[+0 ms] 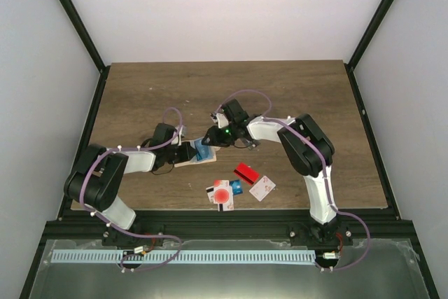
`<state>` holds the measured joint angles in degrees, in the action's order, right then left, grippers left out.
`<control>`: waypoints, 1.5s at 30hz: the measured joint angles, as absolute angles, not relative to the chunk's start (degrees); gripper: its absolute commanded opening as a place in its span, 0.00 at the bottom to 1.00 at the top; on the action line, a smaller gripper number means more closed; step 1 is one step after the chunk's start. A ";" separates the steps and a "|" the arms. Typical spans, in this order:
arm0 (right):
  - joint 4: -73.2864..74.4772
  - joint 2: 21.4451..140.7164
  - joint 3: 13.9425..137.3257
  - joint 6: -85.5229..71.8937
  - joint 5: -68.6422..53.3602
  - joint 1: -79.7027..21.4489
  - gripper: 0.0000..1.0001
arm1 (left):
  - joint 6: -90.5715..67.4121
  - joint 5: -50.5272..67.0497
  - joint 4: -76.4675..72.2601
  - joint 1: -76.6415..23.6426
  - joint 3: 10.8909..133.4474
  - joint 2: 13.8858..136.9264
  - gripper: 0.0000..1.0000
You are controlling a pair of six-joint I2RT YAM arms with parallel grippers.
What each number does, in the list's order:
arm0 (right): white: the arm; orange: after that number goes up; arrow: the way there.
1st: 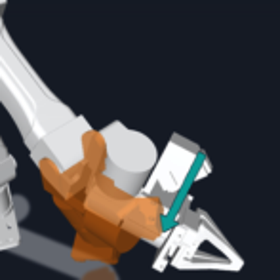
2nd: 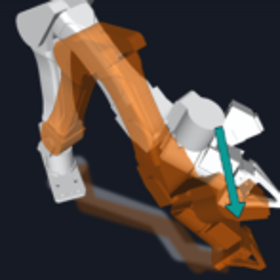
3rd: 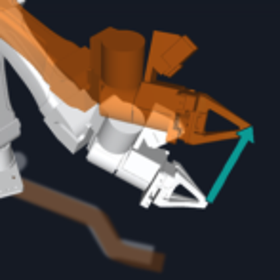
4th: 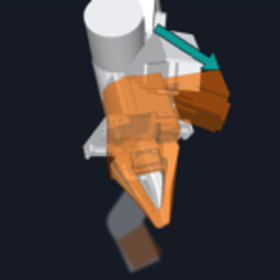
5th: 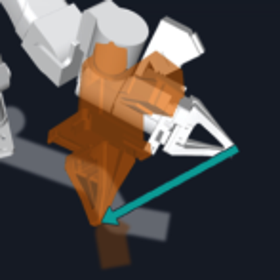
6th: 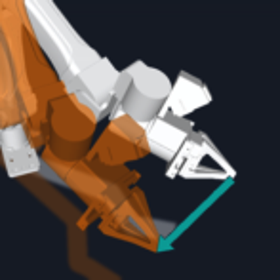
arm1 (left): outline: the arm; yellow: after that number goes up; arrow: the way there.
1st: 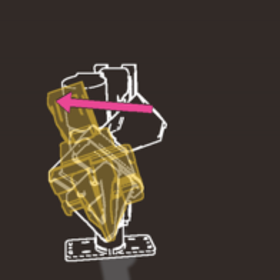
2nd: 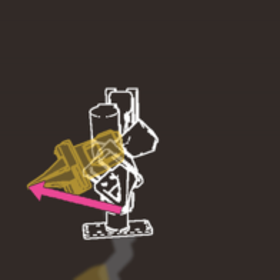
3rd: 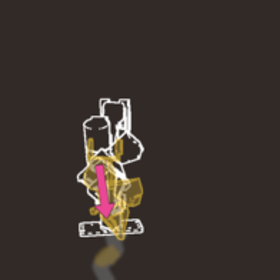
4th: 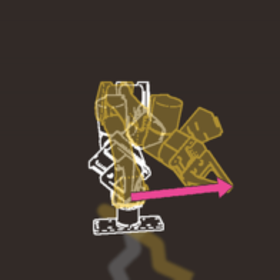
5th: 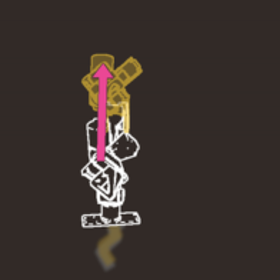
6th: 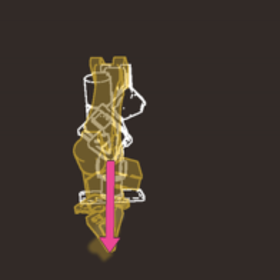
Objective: Put the credit cards into the card holder
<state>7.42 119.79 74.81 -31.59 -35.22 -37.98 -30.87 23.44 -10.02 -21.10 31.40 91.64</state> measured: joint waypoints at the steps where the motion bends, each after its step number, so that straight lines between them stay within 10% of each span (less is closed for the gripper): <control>1: 8.29 119.77 75.13 -31.38 -34.81 -38.11 0.36 | -30.87 23.44 -10.04 -21.10 31.40 91.64 0.04; 45: 25.91 118.54 86.56 -25.61 -15.53 -46.22 0.34 | -30.81 23.22 -9.45 -21.10 31.51 91.35 0.04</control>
